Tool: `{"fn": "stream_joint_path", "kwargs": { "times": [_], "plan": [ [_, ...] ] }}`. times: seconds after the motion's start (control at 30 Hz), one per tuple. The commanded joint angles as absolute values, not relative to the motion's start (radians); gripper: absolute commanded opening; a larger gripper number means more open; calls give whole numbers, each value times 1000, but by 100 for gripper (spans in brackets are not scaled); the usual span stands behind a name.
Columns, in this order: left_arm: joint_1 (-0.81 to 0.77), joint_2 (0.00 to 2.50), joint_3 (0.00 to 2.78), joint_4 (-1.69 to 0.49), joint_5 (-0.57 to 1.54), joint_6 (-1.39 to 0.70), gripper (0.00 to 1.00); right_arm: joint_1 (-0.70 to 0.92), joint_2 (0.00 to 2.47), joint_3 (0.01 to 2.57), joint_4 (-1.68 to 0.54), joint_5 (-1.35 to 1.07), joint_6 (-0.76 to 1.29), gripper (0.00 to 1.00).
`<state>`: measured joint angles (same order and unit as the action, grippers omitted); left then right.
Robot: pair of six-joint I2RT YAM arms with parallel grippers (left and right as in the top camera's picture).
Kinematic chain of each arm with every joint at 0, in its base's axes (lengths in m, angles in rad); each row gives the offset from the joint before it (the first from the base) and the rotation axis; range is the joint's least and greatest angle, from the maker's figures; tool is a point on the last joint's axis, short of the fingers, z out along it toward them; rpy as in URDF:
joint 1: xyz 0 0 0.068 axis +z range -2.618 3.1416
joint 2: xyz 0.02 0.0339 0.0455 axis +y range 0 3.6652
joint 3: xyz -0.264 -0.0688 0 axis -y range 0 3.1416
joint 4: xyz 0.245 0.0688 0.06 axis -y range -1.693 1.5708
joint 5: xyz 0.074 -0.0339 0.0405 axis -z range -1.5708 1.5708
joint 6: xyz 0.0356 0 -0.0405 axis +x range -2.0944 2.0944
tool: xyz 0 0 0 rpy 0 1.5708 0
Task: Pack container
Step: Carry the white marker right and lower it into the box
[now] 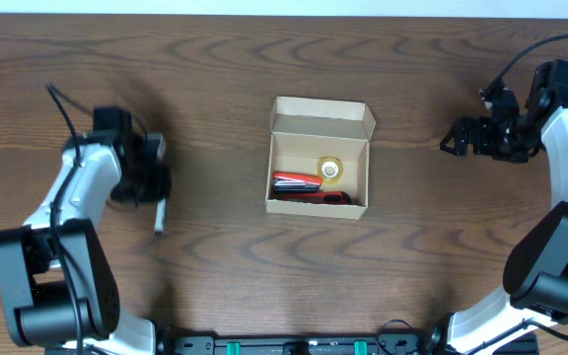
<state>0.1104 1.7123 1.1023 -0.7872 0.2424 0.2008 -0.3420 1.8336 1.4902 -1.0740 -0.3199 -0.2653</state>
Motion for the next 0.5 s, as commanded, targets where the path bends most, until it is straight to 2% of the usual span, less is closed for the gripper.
{"fn": "stream_joint_path", "kwargs": {
  "times": [0.0,0.2,0.47],
  "plan": [
    [26,1639,1289,-842,297,349,6,-345,1816,1489,-1069,-322,-270,99],
    [-212,1638,1504,-920,286,678,5,-345,1816,1489,-1065,-322,-270,99],
    [-529,1656,1546,-822,221,1037,6,-345,1816,1489,-1064,-322,-270,99]
  ]
}}
